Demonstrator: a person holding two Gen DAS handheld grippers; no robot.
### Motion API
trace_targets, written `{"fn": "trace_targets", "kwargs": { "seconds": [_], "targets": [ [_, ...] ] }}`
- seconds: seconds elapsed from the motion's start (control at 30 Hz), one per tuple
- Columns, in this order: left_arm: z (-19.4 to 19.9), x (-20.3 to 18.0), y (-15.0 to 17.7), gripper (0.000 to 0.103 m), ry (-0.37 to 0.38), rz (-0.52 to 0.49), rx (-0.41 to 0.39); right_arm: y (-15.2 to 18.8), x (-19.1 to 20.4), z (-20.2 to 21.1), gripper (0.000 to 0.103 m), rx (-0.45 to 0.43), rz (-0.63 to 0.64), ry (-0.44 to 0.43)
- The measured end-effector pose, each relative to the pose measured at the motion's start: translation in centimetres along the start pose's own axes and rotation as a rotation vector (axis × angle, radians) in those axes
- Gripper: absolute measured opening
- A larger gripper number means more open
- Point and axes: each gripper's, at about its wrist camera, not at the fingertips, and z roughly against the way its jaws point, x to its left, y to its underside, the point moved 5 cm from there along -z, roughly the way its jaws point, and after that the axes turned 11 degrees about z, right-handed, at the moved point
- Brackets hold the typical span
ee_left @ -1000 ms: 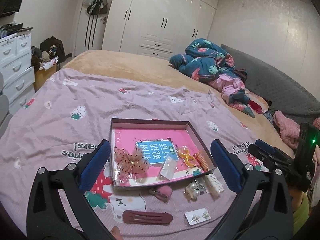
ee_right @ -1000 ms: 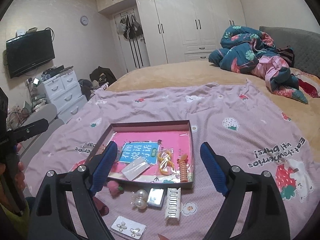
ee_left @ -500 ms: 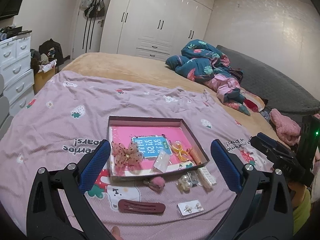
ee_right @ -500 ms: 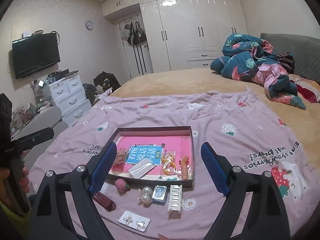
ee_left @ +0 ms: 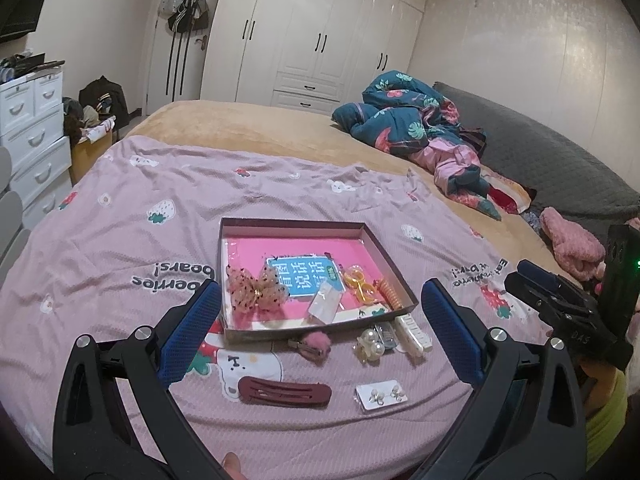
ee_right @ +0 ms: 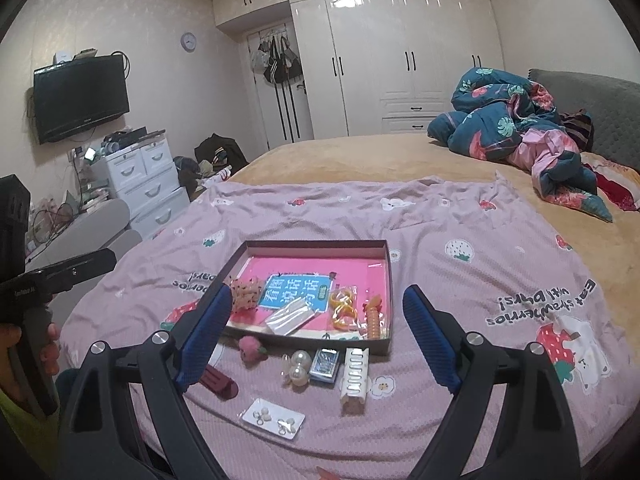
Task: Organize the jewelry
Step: 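Withdraw both open tools away from the tray, then move the right tool to the white claw clip while the left tool approaches the pearl clip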
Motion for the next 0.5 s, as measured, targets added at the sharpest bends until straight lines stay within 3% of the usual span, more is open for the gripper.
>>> {"fn": "trace_targets", "kwargs": {
  "seconds": [0.5],
  "targets": [
    [-0.9, 0.5, 2.6, 0.094, -0.018, -0.003, 0.066, 3.7, 0.5, -0.8, 0.086, 0.095, 0.030, -0.015]
  ]
}}
